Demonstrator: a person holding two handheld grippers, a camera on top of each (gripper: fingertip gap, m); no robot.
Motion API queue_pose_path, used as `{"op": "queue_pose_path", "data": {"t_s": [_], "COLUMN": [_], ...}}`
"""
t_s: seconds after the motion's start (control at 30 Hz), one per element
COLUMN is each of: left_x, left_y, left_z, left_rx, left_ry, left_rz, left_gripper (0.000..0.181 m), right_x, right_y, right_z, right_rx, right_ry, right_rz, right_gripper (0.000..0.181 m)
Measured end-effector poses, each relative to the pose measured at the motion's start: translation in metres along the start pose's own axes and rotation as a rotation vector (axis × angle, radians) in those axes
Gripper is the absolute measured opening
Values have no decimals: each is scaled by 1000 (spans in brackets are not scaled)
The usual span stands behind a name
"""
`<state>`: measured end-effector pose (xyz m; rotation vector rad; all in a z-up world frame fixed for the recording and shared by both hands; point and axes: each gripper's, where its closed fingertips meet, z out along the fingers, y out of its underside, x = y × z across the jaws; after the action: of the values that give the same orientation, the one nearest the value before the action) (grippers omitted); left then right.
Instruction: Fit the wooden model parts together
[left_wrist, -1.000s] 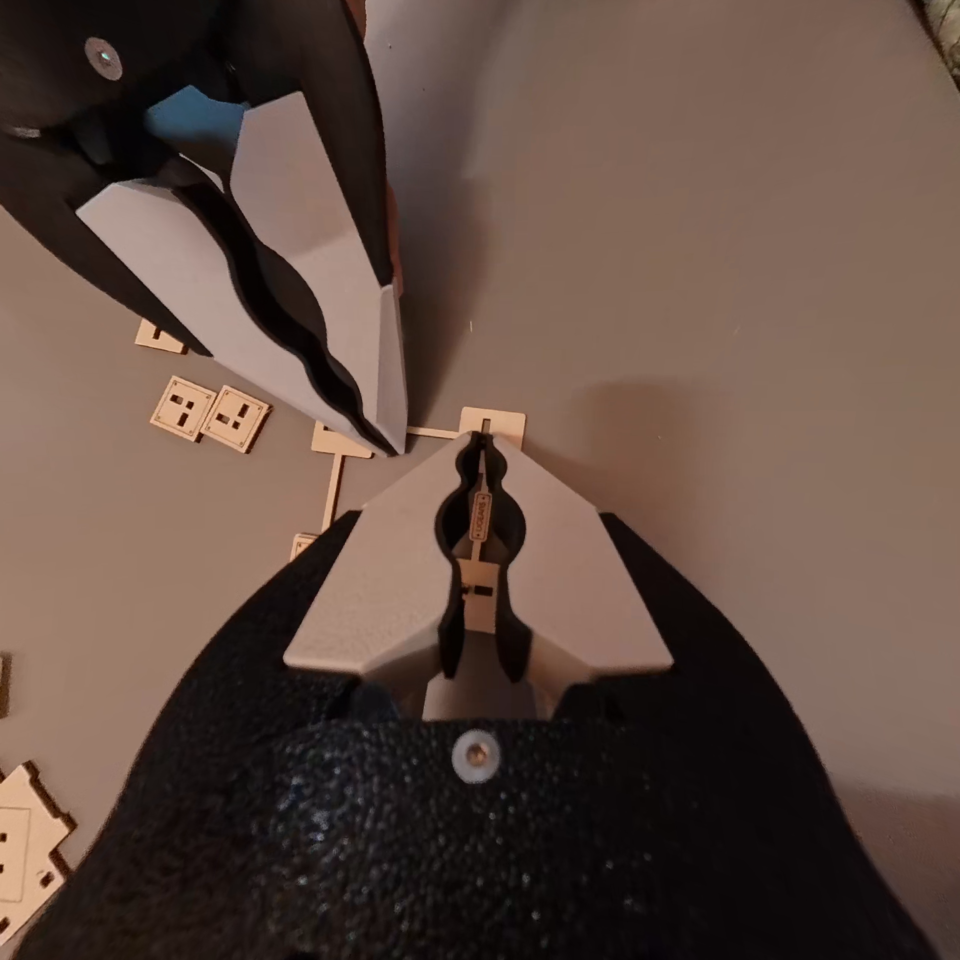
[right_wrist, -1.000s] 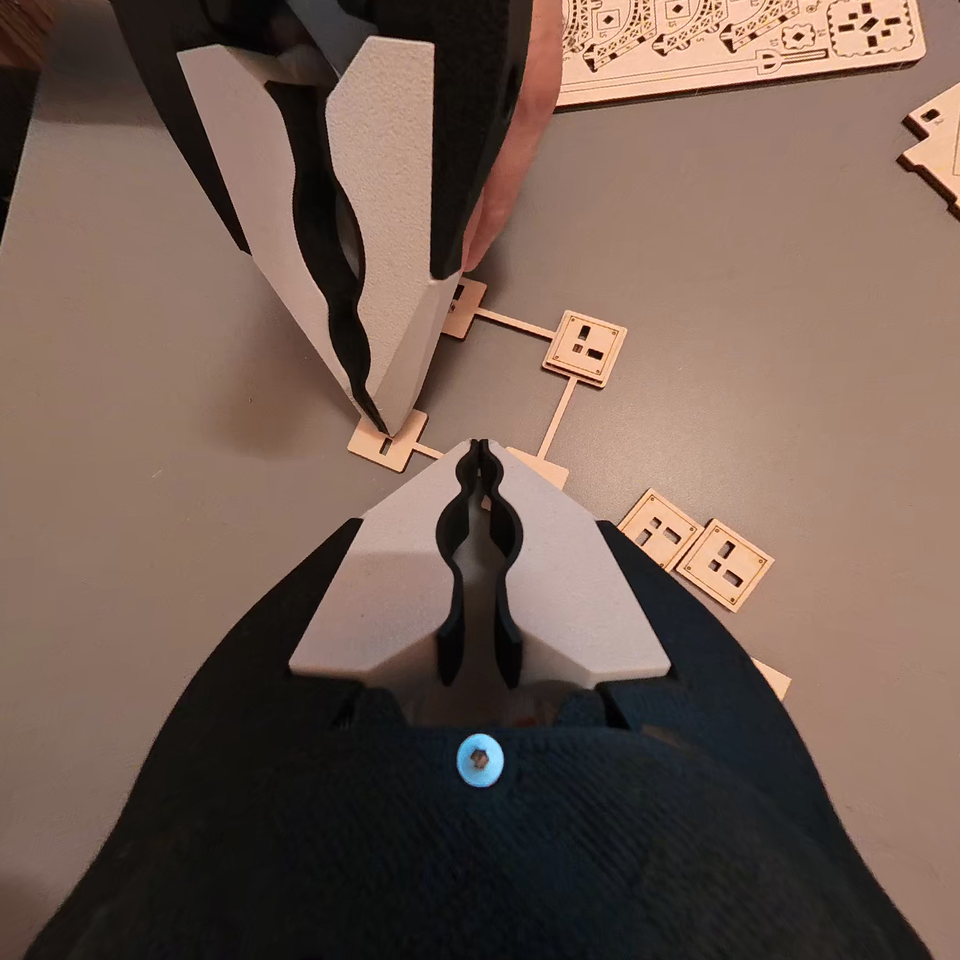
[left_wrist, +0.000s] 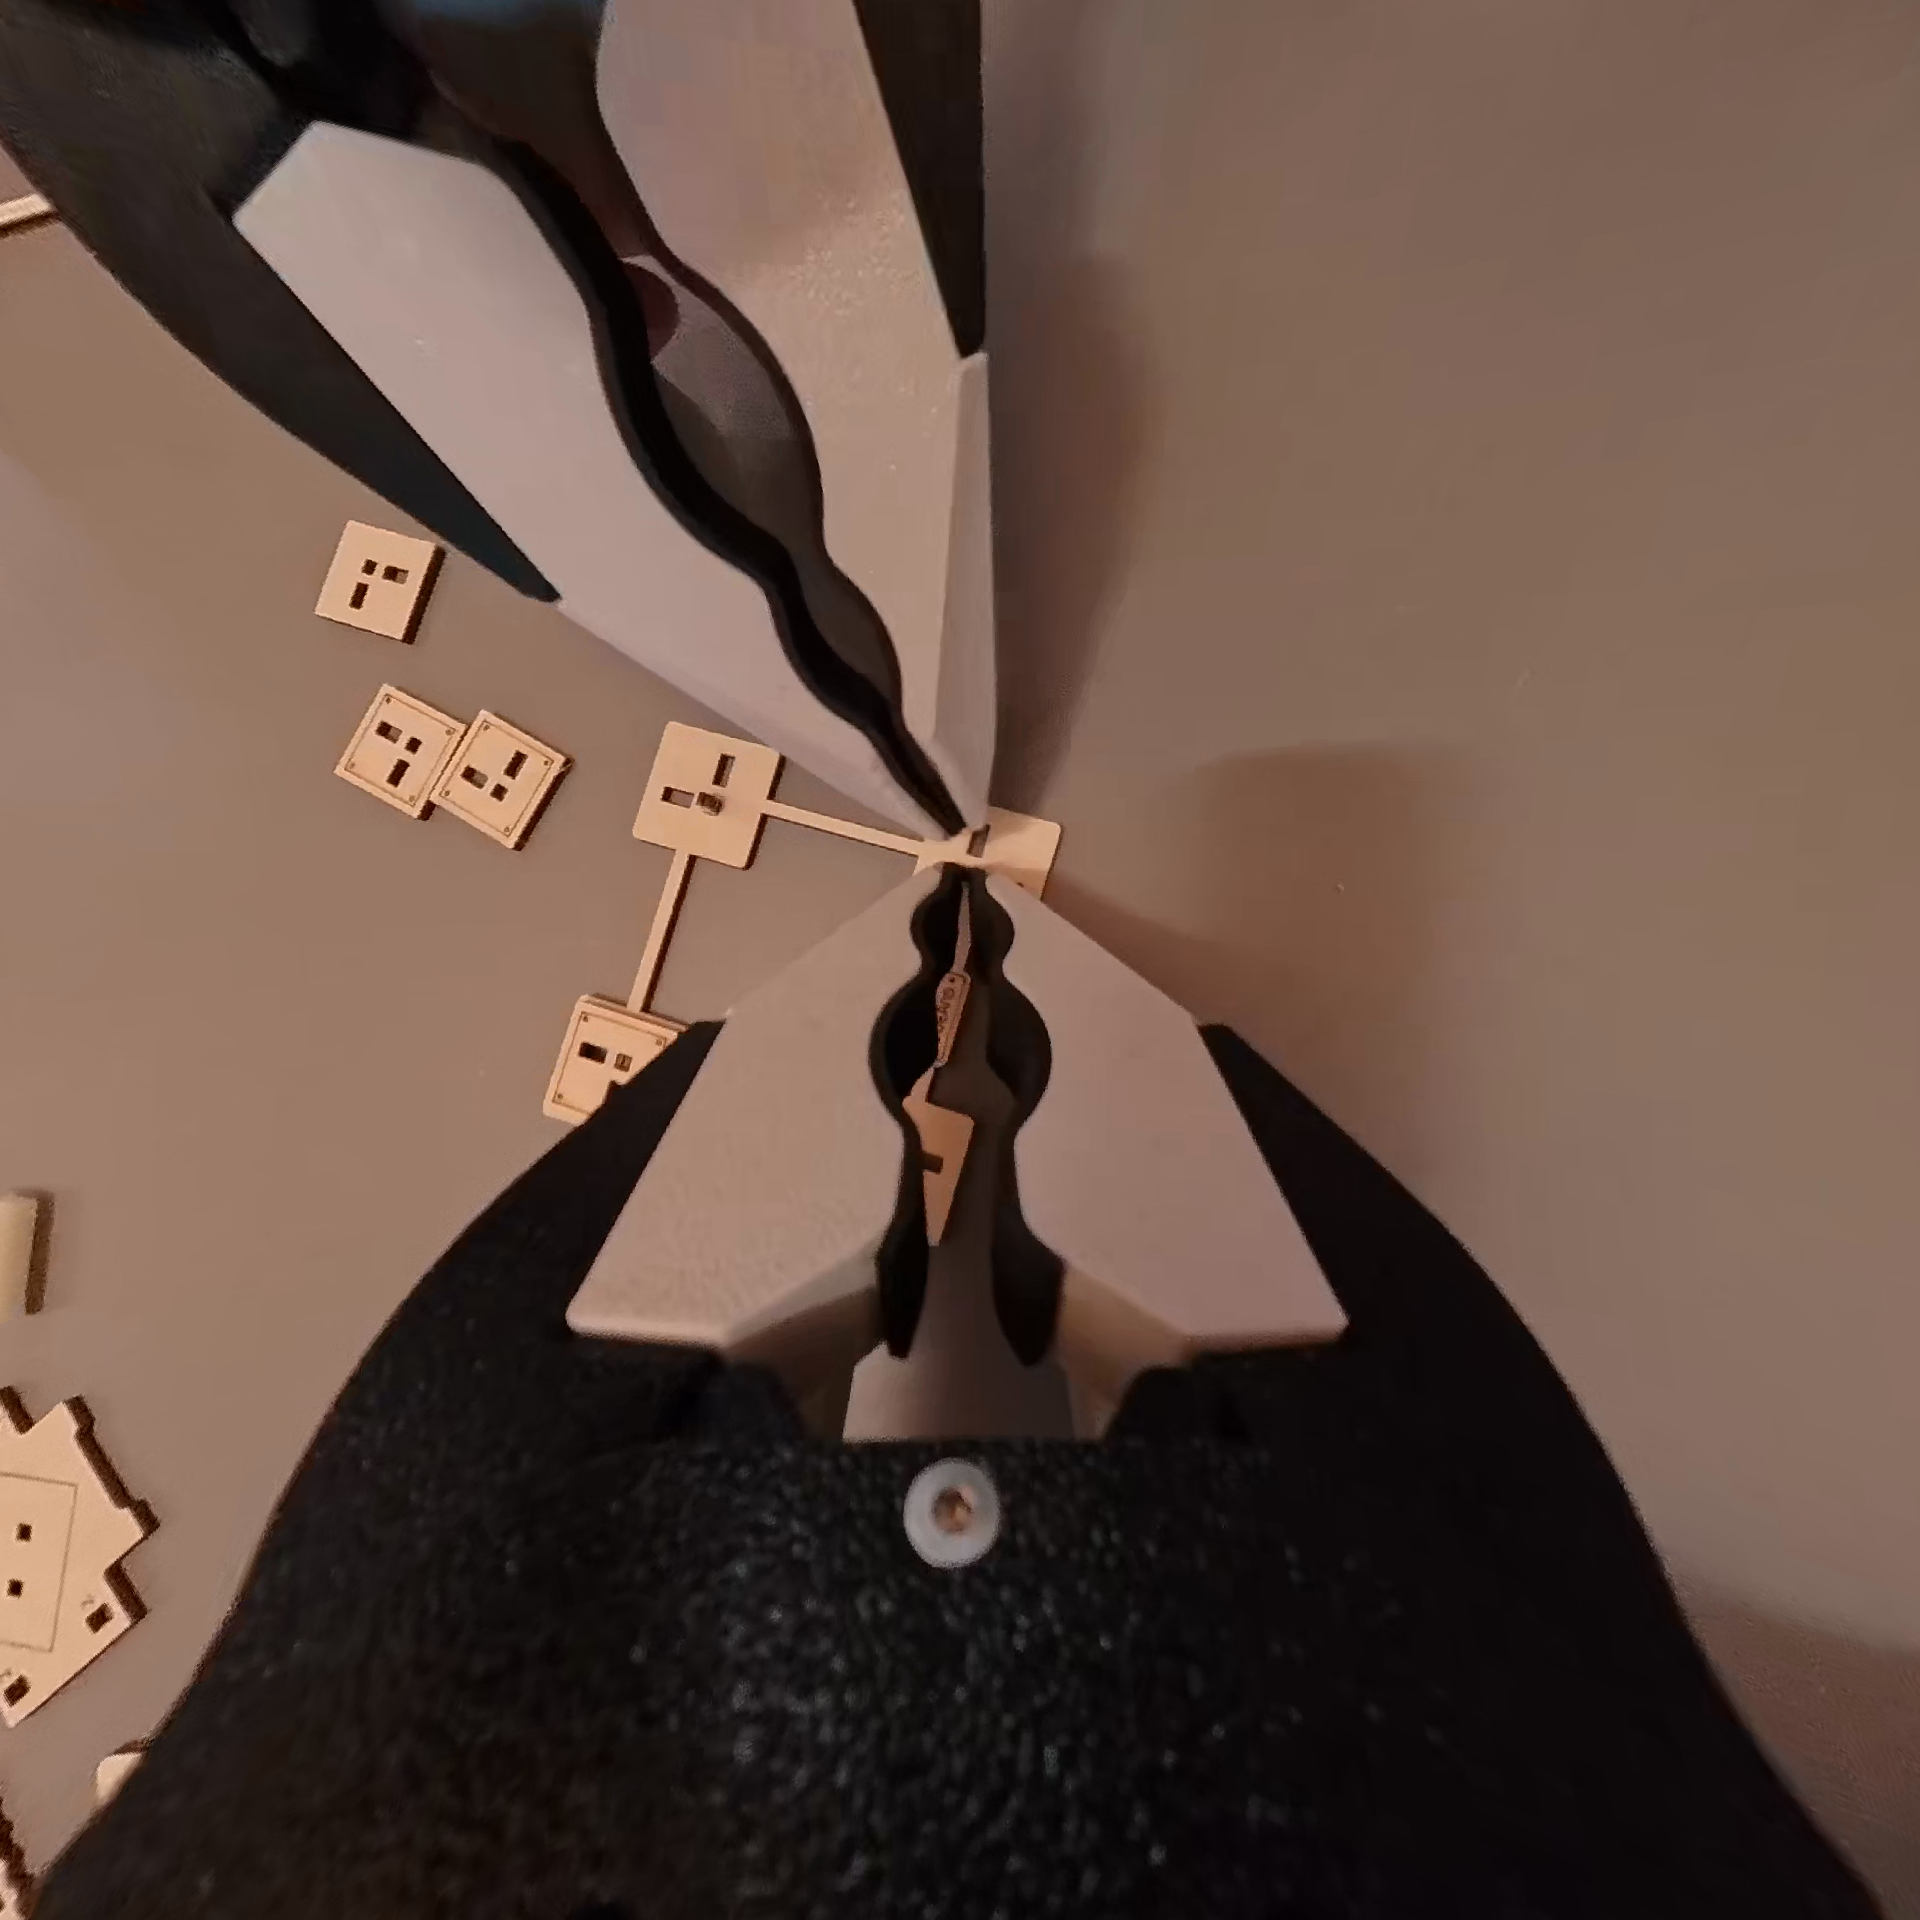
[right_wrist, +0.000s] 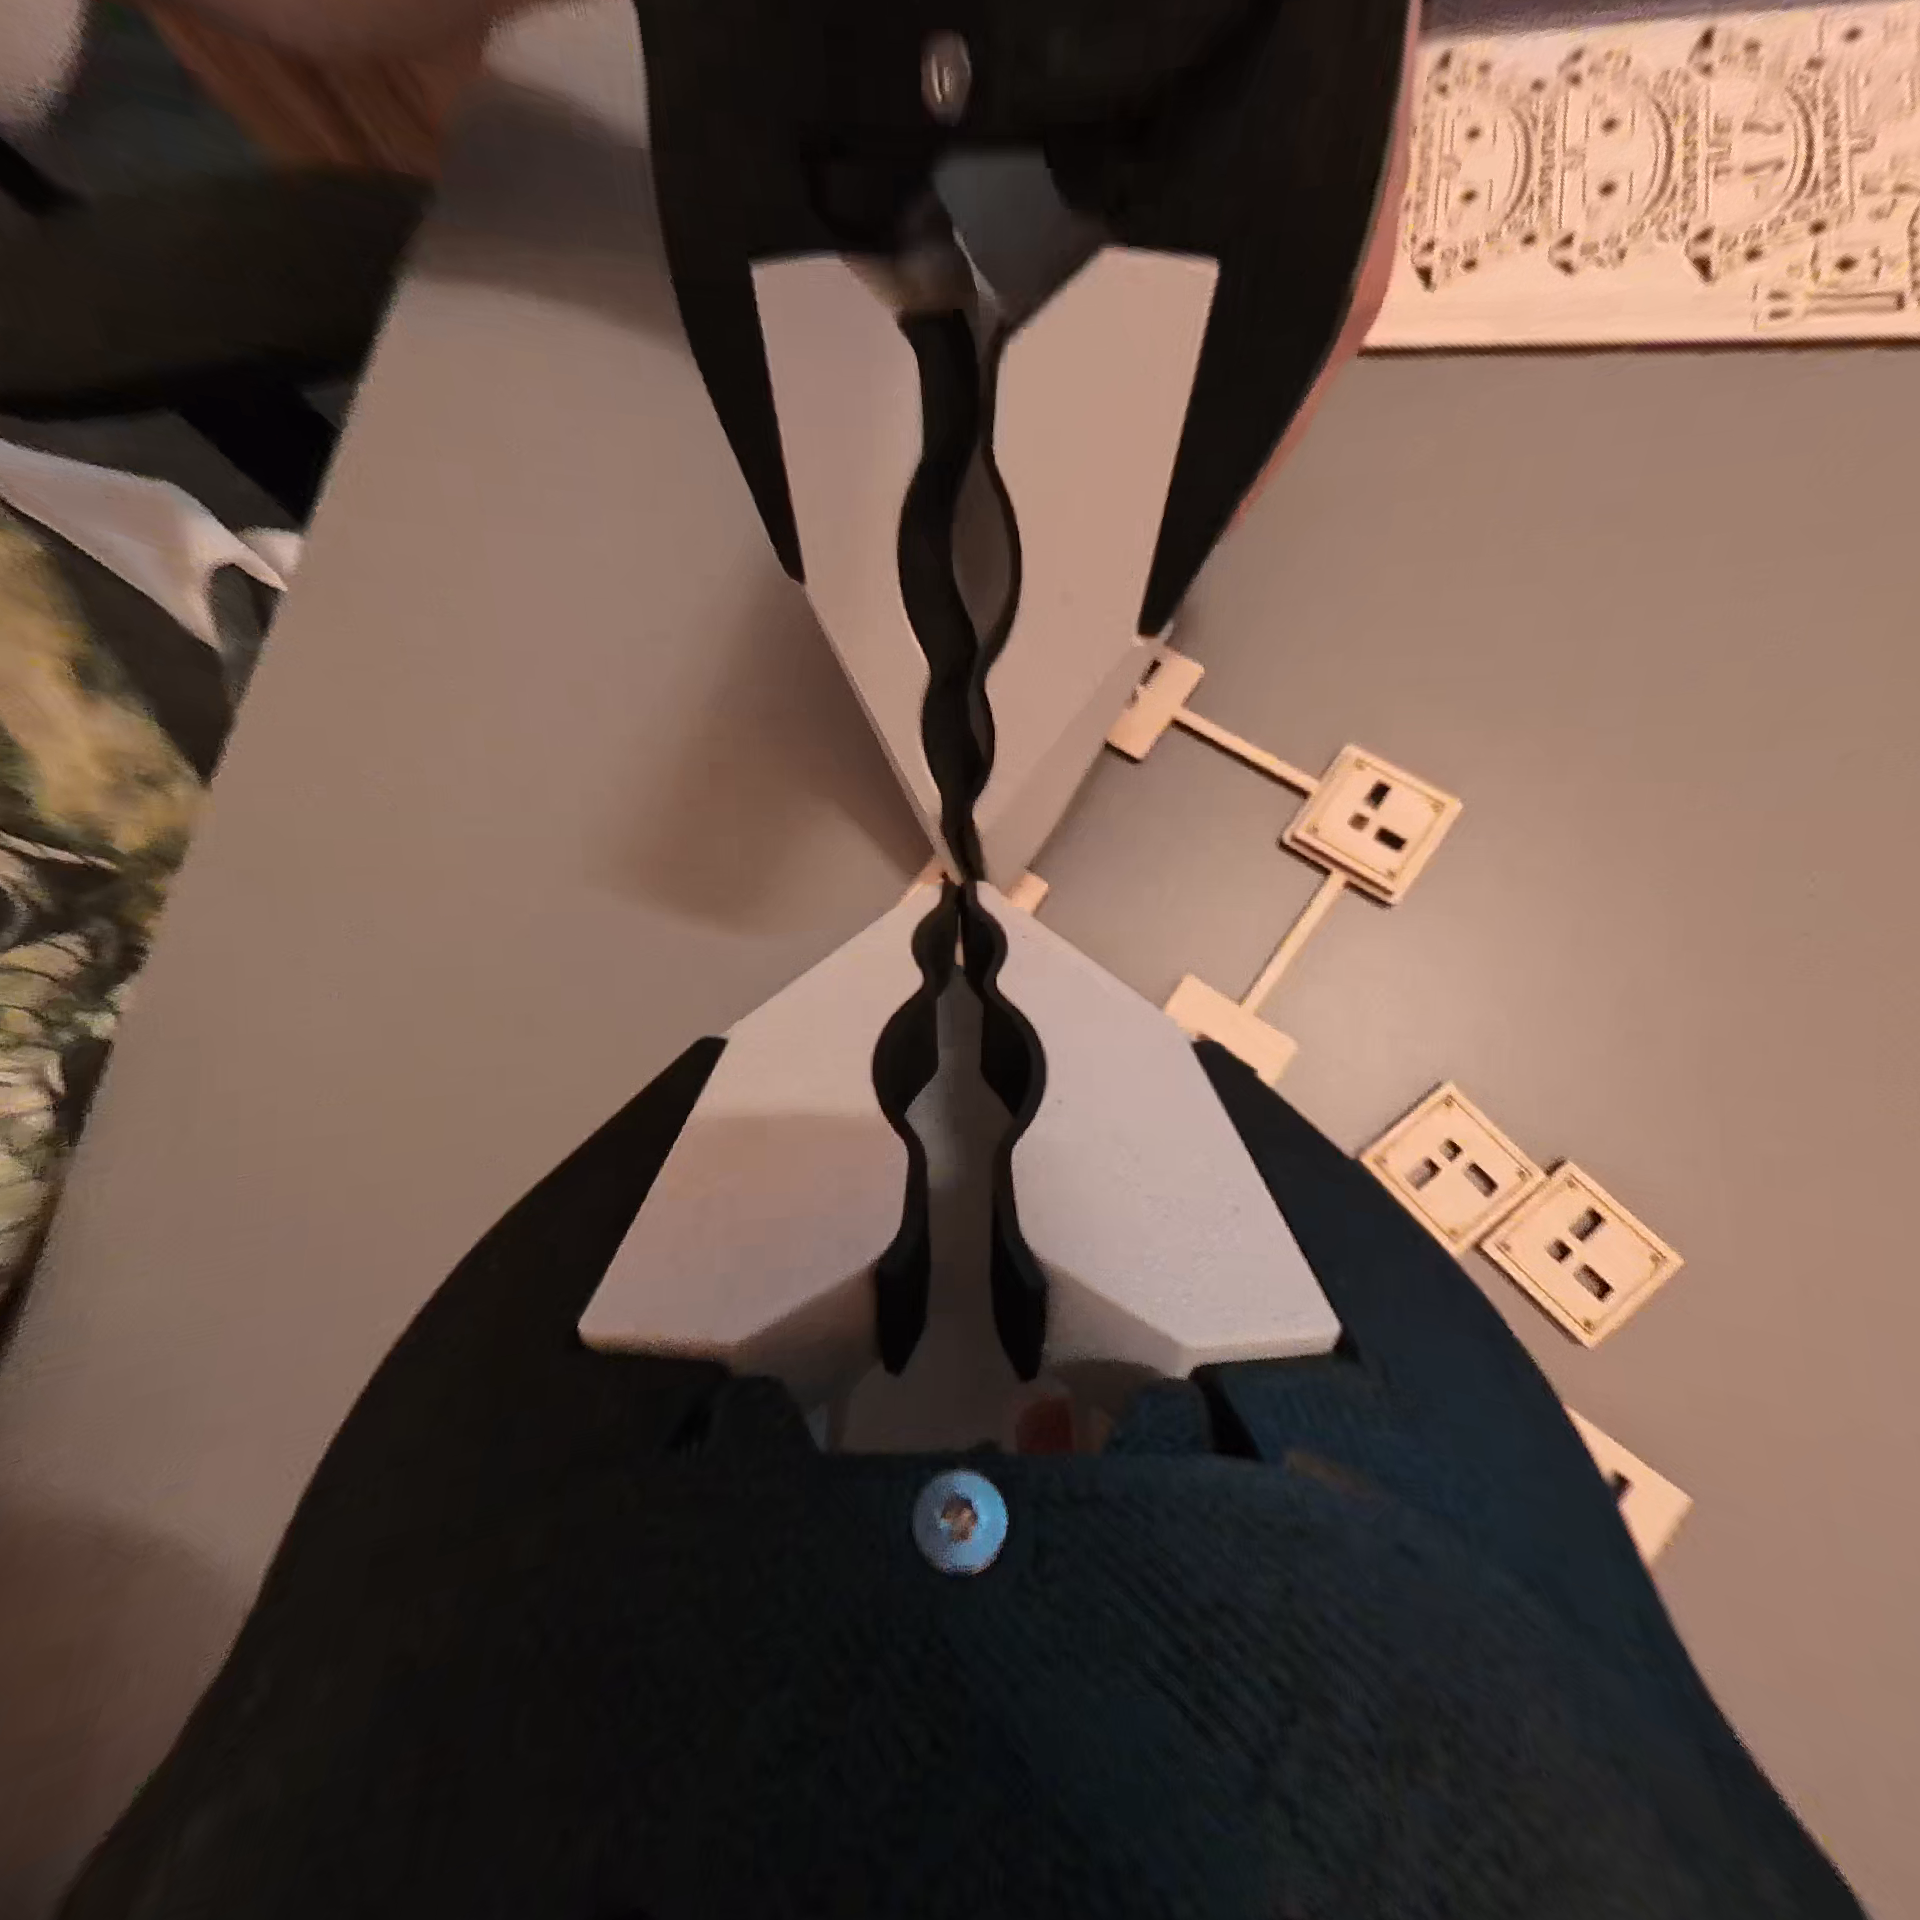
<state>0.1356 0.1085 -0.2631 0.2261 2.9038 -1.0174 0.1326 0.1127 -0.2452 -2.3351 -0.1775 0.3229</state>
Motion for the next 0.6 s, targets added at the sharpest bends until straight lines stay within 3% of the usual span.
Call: {"op": "queue_pose_path", "data": {"t_s": [0.17, 0.6], "left_x": [-1, 0], "left_y": [0, 1], "left_z": [0, 0], "left_rx": [6, -87], "left_ry": [-7, 12], "left_rz": [-2, 5], "left_gripper": [0, 0], "right_x": [0, 4], "right_y": [15, 16], "right_z": [11, 9], "right_rx": [-93, -94], "right_ry": [6, 20], "right_rz": [-1, 7], "right_gripper": [0, 0]}}
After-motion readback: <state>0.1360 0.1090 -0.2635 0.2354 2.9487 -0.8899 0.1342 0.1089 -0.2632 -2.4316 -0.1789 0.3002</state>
